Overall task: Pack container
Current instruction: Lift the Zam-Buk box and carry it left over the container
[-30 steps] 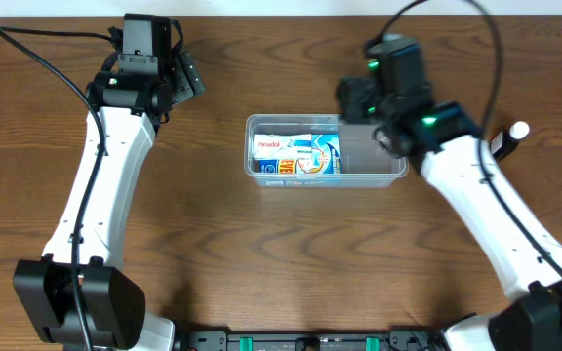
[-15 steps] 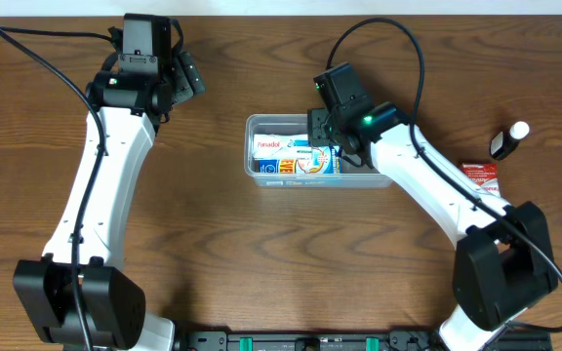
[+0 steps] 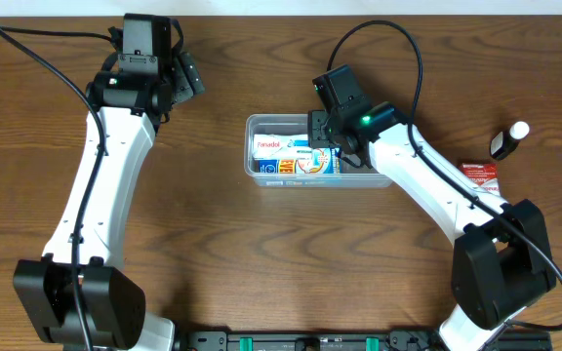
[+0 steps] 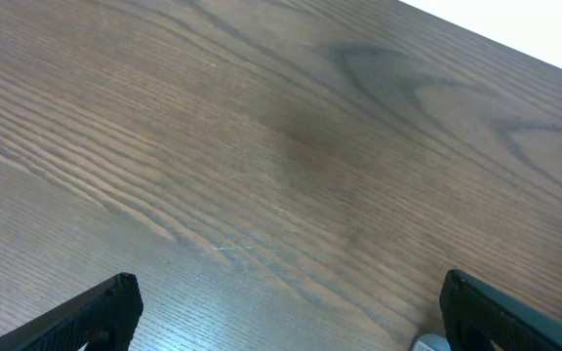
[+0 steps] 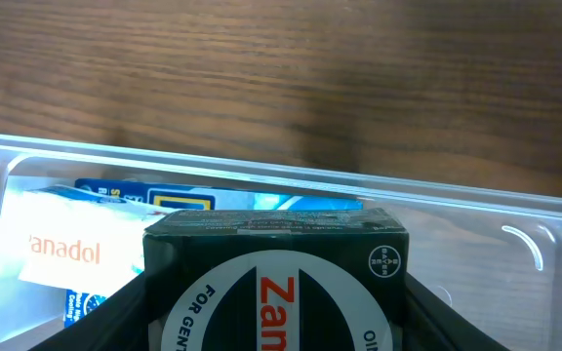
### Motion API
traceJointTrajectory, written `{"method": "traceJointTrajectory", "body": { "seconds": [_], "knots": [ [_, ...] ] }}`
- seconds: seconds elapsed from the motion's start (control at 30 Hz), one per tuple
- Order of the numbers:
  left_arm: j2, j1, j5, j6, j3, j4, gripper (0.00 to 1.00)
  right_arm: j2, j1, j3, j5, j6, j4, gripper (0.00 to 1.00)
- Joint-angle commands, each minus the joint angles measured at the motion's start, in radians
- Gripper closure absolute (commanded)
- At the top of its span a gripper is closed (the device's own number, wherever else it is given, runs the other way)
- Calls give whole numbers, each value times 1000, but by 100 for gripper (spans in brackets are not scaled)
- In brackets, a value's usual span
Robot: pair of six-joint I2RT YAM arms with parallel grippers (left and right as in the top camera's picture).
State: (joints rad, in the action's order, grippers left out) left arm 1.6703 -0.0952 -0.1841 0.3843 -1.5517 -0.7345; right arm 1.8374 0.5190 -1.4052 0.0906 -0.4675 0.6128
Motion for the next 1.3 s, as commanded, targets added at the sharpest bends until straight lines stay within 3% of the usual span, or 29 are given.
{"method": "traceJointTrajectory", "body": {
  "seconds": [0.0,1.27],
  "knots": [
    [-4,0,-12,-18,-10,-2,2,-3,13,0,18,-19,5,44],
    [-4,0,-12,-18,-10,-2,2,-2,58,26,18,-32,-22,43]
  ]
}}
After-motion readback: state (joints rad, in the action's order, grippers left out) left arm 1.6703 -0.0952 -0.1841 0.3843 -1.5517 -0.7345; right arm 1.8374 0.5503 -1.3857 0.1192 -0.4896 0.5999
